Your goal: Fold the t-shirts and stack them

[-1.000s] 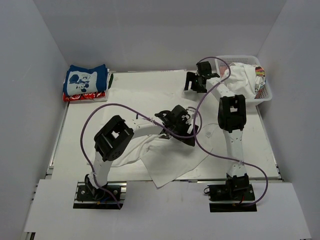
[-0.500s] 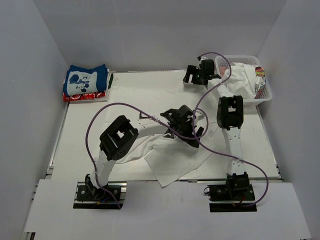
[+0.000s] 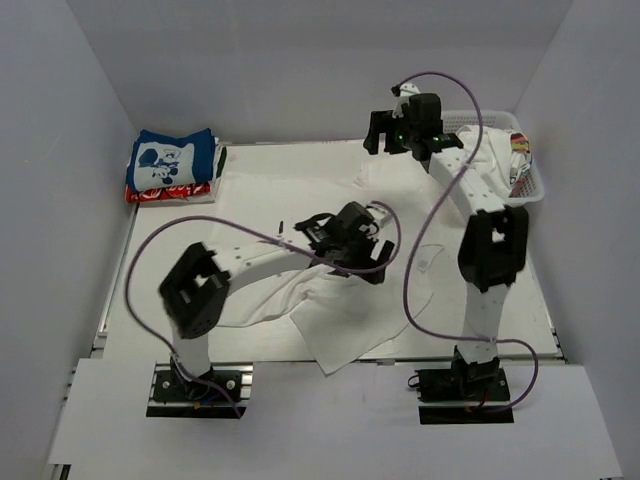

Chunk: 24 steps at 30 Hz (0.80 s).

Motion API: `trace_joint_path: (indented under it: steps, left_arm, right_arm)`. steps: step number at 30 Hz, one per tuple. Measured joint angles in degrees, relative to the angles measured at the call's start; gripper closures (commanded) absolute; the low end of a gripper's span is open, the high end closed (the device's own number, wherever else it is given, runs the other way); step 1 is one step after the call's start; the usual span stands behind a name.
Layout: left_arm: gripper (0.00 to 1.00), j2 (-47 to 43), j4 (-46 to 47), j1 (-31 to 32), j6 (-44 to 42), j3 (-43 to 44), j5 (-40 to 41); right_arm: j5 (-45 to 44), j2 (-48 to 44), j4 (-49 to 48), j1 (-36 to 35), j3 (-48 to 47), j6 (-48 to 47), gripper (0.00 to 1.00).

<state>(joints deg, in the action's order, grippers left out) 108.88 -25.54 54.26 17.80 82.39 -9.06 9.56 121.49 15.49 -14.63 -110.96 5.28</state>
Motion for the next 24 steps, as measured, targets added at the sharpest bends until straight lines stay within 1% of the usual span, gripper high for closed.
trace_joint_path:
  steps: [2, 6, 8, 10, 12, 15, 17, 20, 24]
  left_arm:
    - [0.0, -7.5, -1.3, -0.3, 2.3, -4.0, 5.8]
    - [0.0, -22.6, -4.4, -2.4, 7.6, -11.8, 18.2]
    - [0.0, -27.7, -6.1, -4.8, 10.4, -15.1, 23.4]
    - [0.0, -30.5, -7.5, -7.4, 12.2, -18.0, 27.0]
    - [0.0, -31.8, -8.9, -10.6, 13.5, -21.0, 29.8]
    - [0.0, -31.7, -10.1, -14.6, 14.7, -24.4, 32.0]
    - [0.0, -31.5, -10.5, -17.0, 15.1, -25.6, 32.7]
    - [0.0, -29.4, -9.2, -22.5, 15.2, -25.5, 32.6]
    - [0.0, -21.3, -7.9, -30.0, 14.5, -22.8, 31.8]
  right_arm:
    - [-1.4, -9.4, -0.5, -1.1, 7.4, 1.6, 0.1]
    - [-3.6, -23.8, -2.3, -1.9, 22.9, 6.0, 0.1]
    - [-4.9, -29.4, -3.0, -2.4, 32.5, 8.7, 0.1]
    - [-6.2, -33.0, -3.2, -3.1, 42.3, 11.4, 0.1]
    - [-7.3, -34.4, -1.6, -4.4, 49.9, 13.3, 0.1]
    - [-9.7, -33.7, 2.4, -6.6, 55.7, 15.0, 0.1]
    - [-10.9, -33.0, 4.3, -8.0, 56.8, 15.7, 0.1]
    - [-12.5, -31.7, 4.6, -8.9, 57.5, 16.5, 0.1]
    - [-16.4, -28.4, 5.6, -8.7, 57.3, 17.2, 0.1]
